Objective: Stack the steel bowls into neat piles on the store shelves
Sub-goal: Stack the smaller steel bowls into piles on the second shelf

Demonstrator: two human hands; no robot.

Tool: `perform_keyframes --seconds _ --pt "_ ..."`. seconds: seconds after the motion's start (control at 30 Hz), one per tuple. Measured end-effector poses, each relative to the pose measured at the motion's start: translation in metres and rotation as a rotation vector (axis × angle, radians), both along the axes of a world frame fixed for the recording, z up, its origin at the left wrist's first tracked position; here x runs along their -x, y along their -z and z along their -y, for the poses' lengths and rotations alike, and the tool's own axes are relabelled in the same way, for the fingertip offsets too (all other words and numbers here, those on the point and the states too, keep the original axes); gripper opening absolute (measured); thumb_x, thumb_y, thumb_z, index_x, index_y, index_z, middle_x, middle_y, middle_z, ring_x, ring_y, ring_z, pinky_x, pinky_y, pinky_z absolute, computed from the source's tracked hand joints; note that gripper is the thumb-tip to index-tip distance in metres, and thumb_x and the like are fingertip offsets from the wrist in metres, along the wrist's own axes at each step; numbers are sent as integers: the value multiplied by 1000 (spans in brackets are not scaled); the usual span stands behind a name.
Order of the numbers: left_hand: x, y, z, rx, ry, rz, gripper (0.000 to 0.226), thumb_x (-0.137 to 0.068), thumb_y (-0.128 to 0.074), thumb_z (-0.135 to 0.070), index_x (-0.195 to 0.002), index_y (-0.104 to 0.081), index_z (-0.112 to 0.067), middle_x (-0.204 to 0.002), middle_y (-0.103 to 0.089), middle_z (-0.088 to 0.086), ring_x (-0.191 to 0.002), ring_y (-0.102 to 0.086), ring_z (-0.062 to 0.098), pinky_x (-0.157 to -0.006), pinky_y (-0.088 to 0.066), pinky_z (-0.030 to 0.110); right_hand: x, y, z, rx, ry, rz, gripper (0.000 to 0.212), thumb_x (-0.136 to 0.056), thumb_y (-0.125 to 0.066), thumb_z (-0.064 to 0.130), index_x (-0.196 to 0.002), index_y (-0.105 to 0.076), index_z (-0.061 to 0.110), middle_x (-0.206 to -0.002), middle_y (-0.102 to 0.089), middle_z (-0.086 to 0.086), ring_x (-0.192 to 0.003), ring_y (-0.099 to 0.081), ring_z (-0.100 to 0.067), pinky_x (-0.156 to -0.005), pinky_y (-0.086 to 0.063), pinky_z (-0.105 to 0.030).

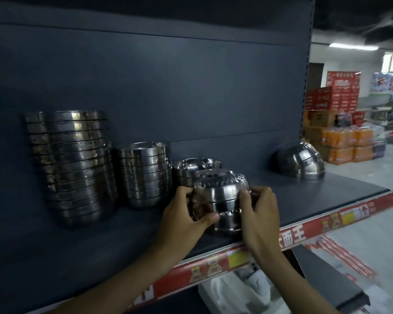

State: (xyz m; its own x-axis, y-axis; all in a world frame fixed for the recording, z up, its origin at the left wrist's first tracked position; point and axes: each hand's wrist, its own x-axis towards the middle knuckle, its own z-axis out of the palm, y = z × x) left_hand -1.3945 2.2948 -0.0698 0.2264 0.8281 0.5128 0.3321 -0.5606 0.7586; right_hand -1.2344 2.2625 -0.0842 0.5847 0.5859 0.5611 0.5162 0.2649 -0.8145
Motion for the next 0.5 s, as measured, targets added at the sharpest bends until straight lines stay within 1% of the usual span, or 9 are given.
perform_keyframes --seconds 0.07,0.17,0.23,0.33,0.4,0.43,0.5 --pt "2 1 -3 14 5 19 51 -69 -87 -26 -100 -50 -38 -97 -66 -14 -86 -64 -6 -83 -58 31 0 4 0 13 27 22 20 -94 -46 42 -96 -50 23 -97 -51 8 -86 -50 0 -71 -38 -25" --pt "5 5 -7 72 5 45 49 -69 -87 -30 -101 -49 -34 -94 -67 -10 -83 -65 -3 -82 -58 33 0 10 -1 50 60 95 11 -94 -45 34 -91 -48 24 -93 -50 10 -82 -50 0 -66 -35 -19" --pt "7 8 -8 94 -4 72 49 -70 -86 -30 -99 -48 -32 -92 -67 -9 -82 -66 1 -81 -58 36 1 12 -1 53 65 116 7 -93 -44 27 -88 -47 23 -92 -50 10 -80 -50 -2 -65 -36 -20" --pt "7 11 -11 96 -3 74 49 -69 -87 -32 -98 -47 -32 -91 -68 -9 -83 -67 3 -80 -58 38 1 15 -3 48 69 100 9 -85 -38 27 -84 -45 21 -87 -51 8 -76 -50 -4 -64 -37 -25" --pt "7 11 -11 110 13 91 48 -67 -85 -38 -97 -48 -34 -92 -68 -7 -85 -68 5 -81 -58 38 1 15 -4 45 80 93 13 -81 -35 27 -82 -44 18 -84 -50 4 -74 -48 -7 -63 -38 -29" --pt "7 11 -10 121 19 101 45 -67 -83 -41 -96 -49 -34 -93 -68 -7 -85 -68 6 -81 -57 36 1 15 -4 46 87 92 15 -80 -35 27 -81 -44 16 -84 -49 3 -73 -48 -8 -63 -37 -29" --pt "7 8 -8 151 27 124 36 -75 -79 -42 -96 -51 -32 -93 -67 -7 -87 -66 8 -80 -54 33 1 15 -4 51 98 93 17 -80 -35 26 -82 -47 14 -84 -50 3 -75 -48 -7 -63 -36 -25"
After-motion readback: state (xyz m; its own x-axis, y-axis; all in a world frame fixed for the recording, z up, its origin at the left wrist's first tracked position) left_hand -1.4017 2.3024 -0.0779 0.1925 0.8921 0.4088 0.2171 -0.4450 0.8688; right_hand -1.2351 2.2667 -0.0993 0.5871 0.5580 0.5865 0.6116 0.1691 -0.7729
